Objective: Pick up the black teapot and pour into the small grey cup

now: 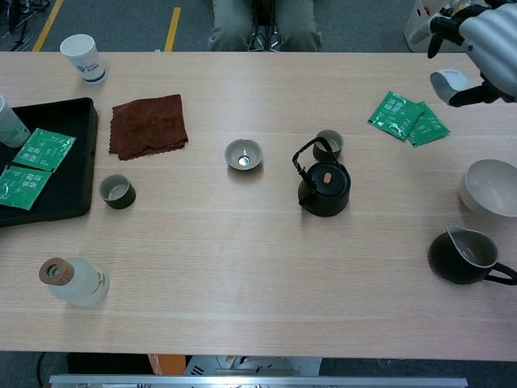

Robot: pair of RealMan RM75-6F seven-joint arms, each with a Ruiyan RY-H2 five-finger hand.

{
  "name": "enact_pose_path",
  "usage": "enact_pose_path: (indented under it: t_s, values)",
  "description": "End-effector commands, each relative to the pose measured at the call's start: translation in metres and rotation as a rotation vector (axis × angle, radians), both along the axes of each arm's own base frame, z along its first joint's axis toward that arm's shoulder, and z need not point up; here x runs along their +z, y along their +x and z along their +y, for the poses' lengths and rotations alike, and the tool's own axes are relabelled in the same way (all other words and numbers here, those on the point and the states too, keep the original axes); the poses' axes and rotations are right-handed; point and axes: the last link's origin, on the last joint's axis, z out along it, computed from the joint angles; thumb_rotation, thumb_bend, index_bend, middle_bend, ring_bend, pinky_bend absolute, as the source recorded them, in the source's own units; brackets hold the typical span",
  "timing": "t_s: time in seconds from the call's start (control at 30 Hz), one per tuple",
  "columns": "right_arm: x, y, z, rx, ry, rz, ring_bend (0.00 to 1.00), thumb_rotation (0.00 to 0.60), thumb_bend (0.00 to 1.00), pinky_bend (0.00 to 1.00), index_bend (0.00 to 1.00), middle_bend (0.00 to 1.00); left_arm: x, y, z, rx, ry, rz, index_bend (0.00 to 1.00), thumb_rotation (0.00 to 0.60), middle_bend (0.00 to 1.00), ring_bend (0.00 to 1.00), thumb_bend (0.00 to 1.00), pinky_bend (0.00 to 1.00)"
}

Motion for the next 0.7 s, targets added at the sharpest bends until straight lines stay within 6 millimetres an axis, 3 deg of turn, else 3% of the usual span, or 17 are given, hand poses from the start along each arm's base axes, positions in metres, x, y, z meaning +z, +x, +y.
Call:
enact_pose_path:
  t_s: [0.03,0.23,0.43,0.7]
  values:
    - [0.026,-0.022,0.024,-0.073,-0.068,0.019,0.24,0.553,0.45,0.05,0.25,0.41,-0.003,0.003,0.005,-0.029,0.002,0.005,0.22,0.600,0.25,0.17,0.29,0.08]
    - [0.055,-0.054,0.063,-0.189,-0.165,0.012,0.24,0.553,0.45,0.05,0.25,0.42,-0.009,0.010,0.011,-0.071,-0.003,0.005,0.22,0.600,0.25,0.17,0.29,0.08]
    - [0.070,-0.080,0.098,-0.278,-0.231,-0.014,0.24,0.553,0.45,0.05,0.25,0.42,-0.012,0.013,0.014,-0.086,0.006,0.009,0.22,0.600,0.25,0.17,0.29,0.08]
    - [0.077,-0.097,0.114,-0.318,-0.265,-0.028,0.24,0.553,0.45,0.05,0.25,0.42,-0.011,0.015,0.013,-0.059,0.004,0.034,0.22,0.600,0.25,0.17,0.29,0.08]
